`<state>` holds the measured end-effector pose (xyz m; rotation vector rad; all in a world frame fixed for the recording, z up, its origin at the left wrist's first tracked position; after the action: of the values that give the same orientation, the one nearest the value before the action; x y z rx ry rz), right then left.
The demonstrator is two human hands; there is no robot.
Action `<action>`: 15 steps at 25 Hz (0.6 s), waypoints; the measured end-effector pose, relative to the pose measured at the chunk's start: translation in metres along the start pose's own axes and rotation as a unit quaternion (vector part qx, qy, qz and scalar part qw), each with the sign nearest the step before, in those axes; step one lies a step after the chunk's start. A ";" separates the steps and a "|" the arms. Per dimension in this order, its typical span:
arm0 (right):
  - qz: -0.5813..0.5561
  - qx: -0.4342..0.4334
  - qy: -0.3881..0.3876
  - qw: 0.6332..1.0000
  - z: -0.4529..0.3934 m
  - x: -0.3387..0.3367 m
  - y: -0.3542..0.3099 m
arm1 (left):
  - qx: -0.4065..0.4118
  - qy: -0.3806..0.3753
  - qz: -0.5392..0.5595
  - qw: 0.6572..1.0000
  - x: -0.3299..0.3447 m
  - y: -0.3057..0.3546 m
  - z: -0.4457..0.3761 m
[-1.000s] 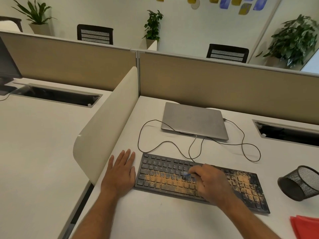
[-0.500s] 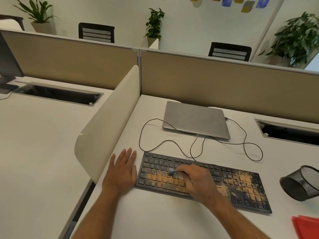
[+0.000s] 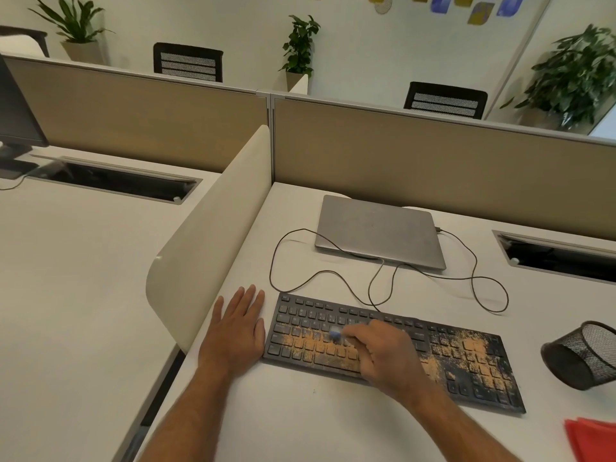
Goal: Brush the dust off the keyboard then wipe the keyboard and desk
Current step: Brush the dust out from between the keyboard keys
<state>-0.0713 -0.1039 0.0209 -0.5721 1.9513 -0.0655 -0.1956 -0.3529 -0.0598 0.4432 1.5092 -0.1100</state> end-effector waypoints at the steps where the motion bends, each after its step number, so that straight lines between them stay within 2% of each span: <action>1: -0.019 0.018 0.007 1.000 -0.001 0.003 0.000 | 0.000 0.001 0.000 1.000 0.000 0.000 0.000; 4: -0.074 0.093 0.055 0.991 -0.003 0.002 0.008 | -0.001 0.006 -0.004 1.000 0.001 0.000 0.000; 8: -0.028 0.040 0.017 0.999 -0.003 0.000 0.002 | -0.001 0.003 -0.010 1.000 0.000 0.000 0.000; 12: -0.067 0.091 0.041 0.993 -0.007 0.004 0.008 | -0.002 0.006 -0.004 1.000 0.000 0.000 0.000; 15: -0.036 0.057 0.014 0.998 -0.008 0.007 0.001 | -0.001 0.004 -0.006 1.000 0.000 0.000 0.000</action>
<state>-0.0809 -0.1073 0.0181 -0.5682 1.9399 -0.2288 -0.1952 -0.3529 -0.0600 0.4343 1.5207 -0.1165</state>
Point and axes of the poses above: each hand's wrist, its own z-axis away from the middle knuckle, its own x-axis out of the palm, y = z × x, the point moved 2 cm from there along -z, towards the middle knuckle, and after that the axes turned 4 degrees about -x, right-handed, at the moved point
